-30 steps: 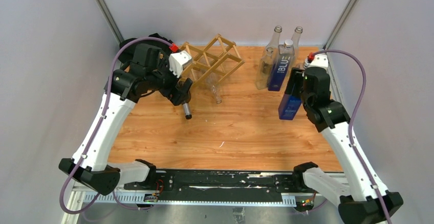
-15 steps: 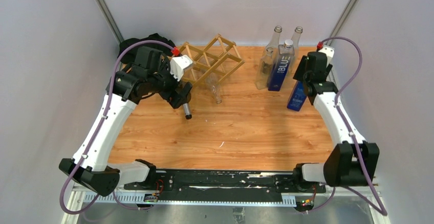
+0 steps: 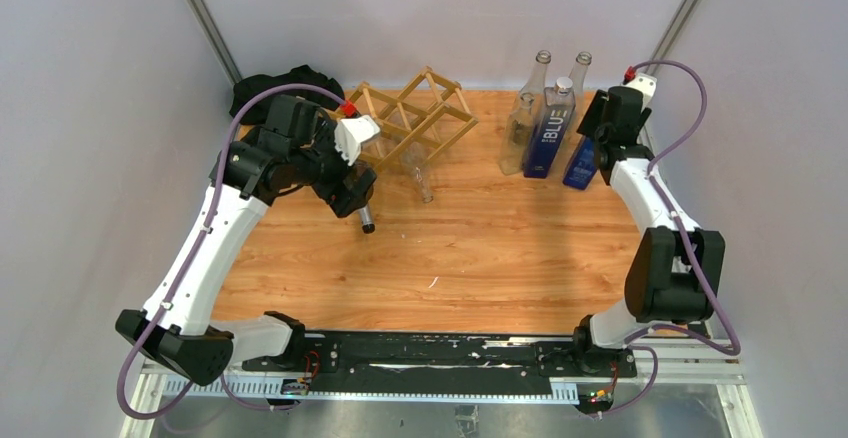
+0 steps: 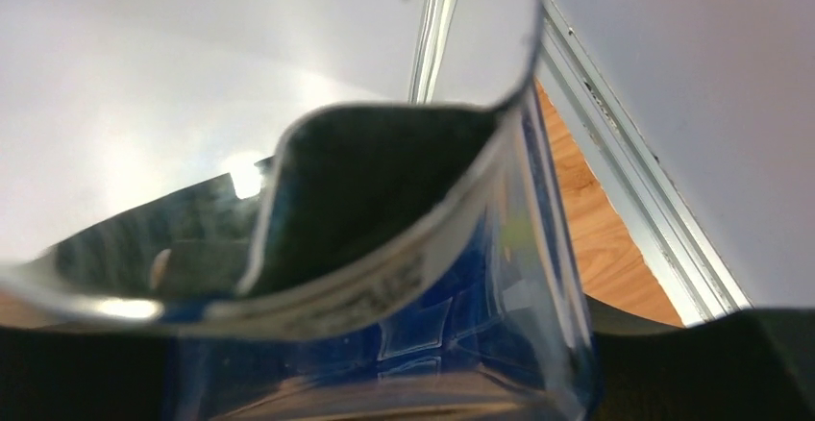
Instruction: Take the wine bottle off the wine rack
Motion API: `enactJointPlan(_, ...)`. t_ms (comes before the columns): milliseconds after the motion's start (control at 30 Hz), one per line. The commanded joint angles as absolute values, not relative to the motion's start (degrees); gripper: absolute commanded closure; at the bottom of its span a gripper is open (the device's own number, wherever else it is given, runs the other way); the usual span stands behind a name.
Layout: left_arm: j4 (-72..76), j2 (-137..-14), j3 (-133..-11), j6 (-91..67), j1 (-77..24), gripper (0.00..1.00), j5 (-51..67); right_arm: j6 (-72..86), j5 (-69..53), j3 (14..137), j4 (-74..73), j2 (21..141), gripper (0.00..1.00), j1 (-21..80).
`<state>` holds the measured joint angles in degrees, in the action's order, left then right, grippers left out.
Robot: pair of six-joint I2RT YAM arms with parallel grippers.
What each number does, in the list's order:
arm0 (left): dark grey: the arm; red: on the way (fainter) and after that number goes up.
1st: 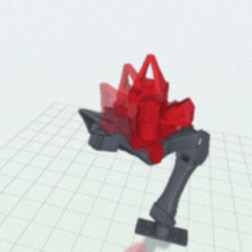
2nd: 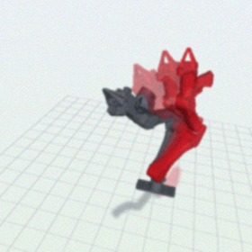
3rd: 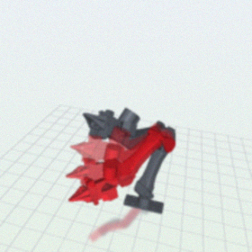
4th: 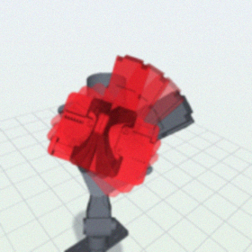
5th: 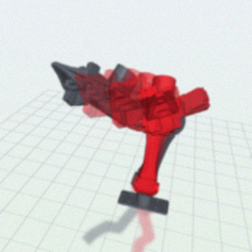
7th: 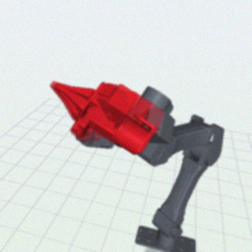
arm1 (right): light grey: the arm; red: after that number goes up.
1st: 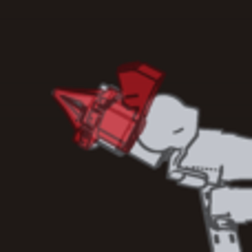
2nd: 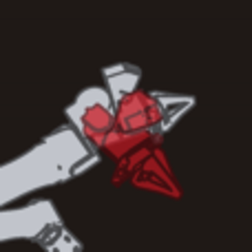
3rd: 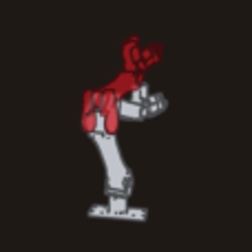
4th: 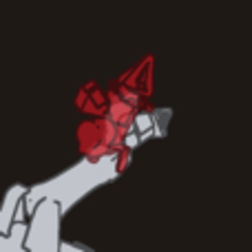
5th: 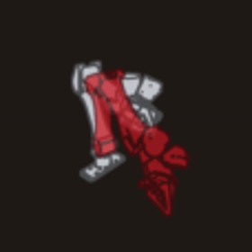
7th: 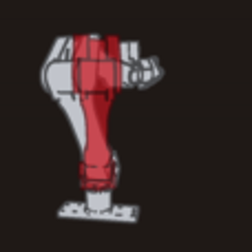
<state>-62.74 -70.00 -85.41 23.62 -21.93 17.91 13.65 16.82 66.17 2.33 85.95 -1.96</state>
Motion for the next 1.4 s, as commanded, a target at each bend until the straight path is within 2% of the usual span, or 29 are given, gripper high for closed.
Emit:
enactJointPlan(0, -62.6, -69.2, -84.8, 25.1, -21.7, 0.00, 19.4, 12.8, 12.6, 69.0, 15.0, 86.4, 1.00, -2.7)
enactJointPlan(333, -62.7, -69.2, -84.3, 26.1, -21.7, 0.00, 20.6, 11.8, 8.9, 71.1, 15.9, 90.5, 1.00, -2.8)
enactJointPlan(367, -62.7, -69.2, -84.2, 26.3, -21.7, 0.00, 20.6, 11.8, 8.5, 71.3, 15.8, 90.7, 0.98, -2.8)
enactJointPlan(433, -62.7, -69.3, -84.1, 26.4, -21.7, 0.00, 20.8, 12.0, 7.7, 71.5, 15.5, 90.9, 0.88, -2.8)
enactJointPlan(567, -62.7, -69.4, -83.9, 26.6, -21.7, 0.00, 21.1, 12.3, 6.0, 72.2, 14.8, 90.7, 0.61, -2.8)
enactJointPlan(667, -62.7, -69.3, -83.4, 26.8, -21.7, 0.00, 21.6, 12.5, 4.9, 72.9, 14.0, 90.2, 0.53, -2.8)
enactJointPlan(800, -62.7, -69.1, -83.0, 26.9, -21.7, 0.00, 22.1, 12.6, 3.1, 73.4, 13.9, 89.4, 0.27, -2.8)
enactJointPlan(933, -62.8, -68.8, -82.6, 26.9, -21.7, 0.00, 22.6, 12.9, 2.4, 74.6, 13.0, 88.5, 0.13, -2.8)
enactJointPlan(1067, -62.8, -68.4, -82.3, 27.0, -21.7, 0.00, 22.9, 13.2, 2.2, 75.4, 12.4, 87.5, 0.10, -2.8)
enactJointPlan(1367, -62.8, -67.8, -81.7, 27.0, -21.7, 0.00, 23.7, 17.0, -1.1, 77.2, 11.1, 85.9, 0.09, -3.3)
